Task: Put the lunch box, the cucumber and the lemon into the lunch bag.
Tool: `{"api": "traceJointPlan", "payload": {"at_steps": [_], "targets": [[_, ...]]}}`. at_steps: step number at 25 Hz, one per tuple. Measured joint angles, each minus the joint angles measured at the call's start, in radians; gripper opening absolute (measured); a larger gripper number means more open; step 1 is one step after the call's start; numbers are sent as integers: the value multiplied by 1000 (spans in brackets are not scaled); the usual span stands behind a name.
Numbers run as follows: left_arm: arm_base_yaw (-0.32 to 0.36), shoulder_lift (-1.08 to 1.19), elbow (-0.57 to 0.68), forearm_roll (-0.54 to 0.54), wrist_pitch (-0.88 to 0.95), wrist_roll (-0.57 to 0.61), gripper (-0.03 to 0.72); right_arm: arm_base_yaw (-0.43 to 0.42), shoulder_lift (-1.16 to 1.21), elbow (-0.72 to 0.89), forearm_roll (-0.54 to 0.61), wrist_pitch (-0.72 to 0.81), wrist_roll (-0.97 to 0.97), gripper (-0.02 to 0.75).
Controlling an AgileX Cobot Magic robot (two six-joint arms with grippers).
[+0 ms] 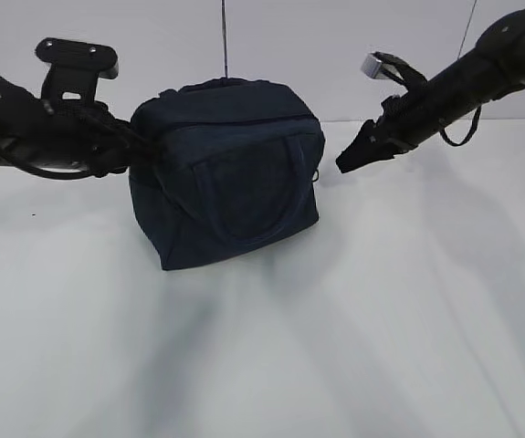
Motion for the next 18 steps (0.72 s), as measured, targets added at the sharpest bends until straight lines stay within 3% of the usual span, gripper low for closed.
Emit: {"api": "traceJointPlan", "payload": {"at_steps": [7,12,18], "targets": [[4,0,0,266,109,0,344,0,-61,-4,-43,8,66,382],[5,-44,0,440,163,0,388,0,-100,-4,-93,12,126,382],[5,-170,0,839,279,0,393,0,-152,-4,-155,15,188,382]]}}
